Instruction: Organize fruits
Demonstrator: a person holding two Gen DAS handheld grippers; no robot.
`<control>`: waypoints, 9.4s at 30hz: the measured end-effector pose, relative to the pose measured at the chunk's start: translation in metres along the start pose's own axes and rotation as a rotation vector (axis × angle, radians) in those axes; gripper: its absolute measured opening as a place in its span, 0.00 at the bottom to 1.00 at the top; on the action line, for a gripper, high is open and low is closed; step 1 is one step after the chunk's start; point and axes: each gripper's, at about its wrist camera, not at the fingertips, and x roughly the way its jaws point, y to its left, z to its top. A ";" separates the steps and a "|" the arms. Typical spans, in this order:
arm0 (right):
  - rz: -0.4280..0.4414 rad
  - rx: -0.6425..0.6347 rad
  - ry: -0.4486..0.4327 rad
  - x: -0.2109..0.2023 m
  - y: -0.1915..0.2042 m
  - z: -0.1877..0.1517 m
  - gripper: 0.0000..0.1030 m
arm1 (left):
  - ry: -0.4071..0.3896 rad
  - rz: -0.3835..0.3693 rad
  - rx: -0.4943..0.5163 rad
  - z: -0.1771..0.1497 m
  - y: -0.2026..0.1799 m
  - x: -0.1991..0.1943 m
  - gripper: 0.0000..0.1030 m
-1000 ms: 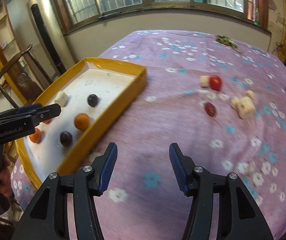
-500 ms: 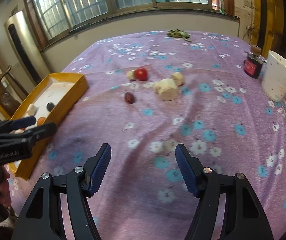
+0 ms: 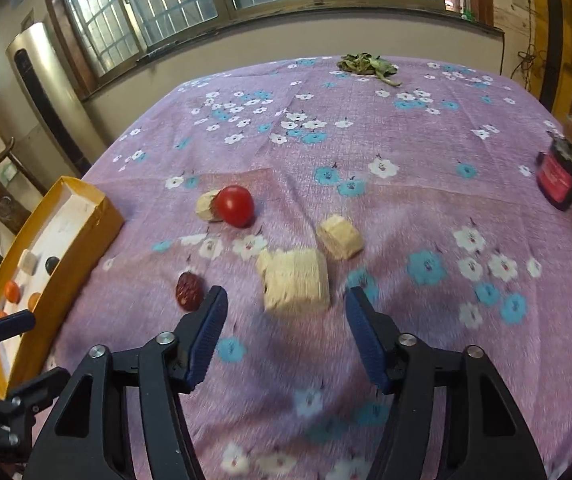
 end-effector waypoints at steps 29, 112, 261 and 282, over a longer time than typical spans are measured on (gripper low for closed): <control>0.028 0.039 -0.045 -0.042 -0.014 -0.031 0.35 | -0.024 -0.295 0.014 0.034 -0.027 0.038 0.26; 0.129 -0.262 0.107 0.096 0.257 0.045 0.37 | 0.031 -0.124 -0.243 0.029 0.252 0.060 0.27; -0.017 0.004 -0.029 -0.076 0.043 -0.073 0.21 | -0.072 -0.270 -0.004 -0.004 0.011 -0.018 0.33; 0.083 -0.176 -0.014 -0.042 0.176 -0.043 0.21 | -0.105 -0.121 -0.215 -0.041 0.179 -0.051 0.33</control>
